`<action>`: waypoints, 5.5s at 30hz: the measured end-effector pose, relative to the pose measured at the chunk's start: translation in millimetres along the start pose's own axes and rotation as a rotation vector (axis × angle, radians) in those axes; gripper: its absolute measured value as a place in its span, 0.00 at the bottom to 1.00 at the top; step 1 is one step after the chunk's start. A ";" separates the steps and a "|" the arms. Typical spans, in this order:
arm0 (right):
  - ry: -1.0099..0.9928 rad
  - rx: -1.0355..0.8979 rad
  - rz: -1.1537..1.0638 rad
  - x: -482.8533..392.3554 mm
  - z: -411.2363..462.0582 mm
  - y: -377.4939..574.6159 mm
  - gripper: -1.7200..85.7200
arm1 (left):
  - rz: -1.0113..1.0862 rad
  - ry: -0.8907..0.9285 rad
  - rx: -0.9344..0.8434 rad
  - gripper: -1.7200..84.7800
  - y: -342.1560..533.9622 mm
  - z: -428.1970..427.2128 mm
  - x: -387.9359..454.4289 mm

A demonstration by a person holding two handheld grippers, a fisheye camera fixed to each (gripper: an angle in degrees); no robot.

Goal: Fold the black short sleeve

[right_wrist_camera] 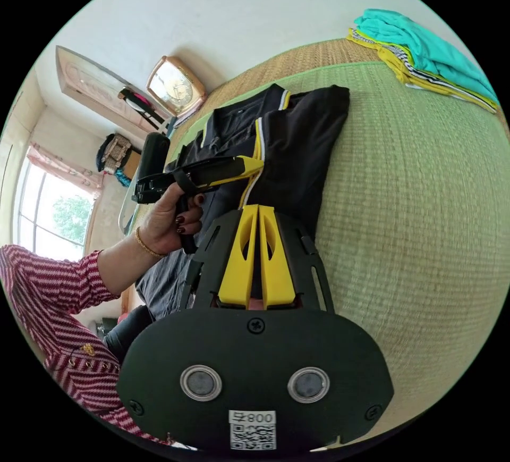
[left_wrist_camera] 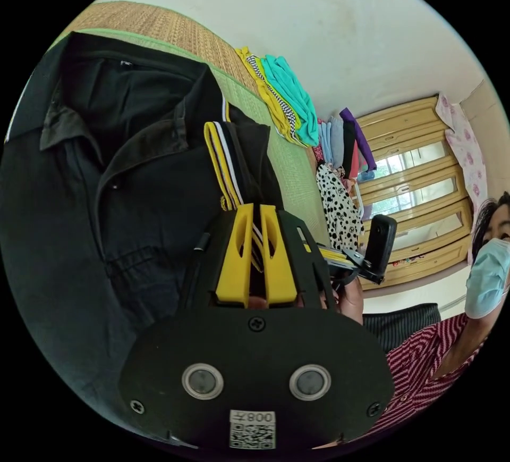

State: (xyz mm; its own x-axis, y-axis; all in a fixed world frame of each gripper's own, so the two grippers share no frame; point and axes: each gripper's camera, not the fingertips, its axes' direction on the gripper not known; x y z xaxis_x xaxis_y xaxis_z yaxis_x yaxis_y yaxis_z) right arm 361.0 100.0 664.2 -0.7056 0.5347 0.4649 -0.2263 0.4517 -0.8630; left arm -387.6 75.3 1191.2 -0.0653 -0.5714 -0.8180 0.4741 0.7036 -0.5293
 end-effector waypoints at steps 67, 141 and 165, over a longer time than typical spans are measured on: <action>0.143 0.122 0.205 17.9 32.8 -20.0 0.02 | 0.373 -0.338 -0.105 0.02 -65.9 75.8 233.2; -0.058 -0.163 -0.517 -225.9 331.3 -185.0 0.05 | -0.029 -0.502 0.406 0.05 198.5 -431.4 455.0; -0.282 -0.030 -0.050 3.2 205.1 -148.4 0.02 | 0.142 -0.471 0.067 0.06 185.7 -288.9 522.5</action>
State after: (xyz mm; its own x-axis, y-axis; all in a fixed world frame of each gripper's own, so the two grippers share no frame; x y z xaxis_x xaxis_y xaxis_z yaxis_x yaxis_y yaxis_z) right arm 254.6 -111.8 753.2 -0.8542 0.2934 0.4293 -0.2484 0.4952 -0.8325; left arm -587.3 29.4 600.5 0.4011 -0.6114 -0.6821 0.5056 0.7687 -0.3918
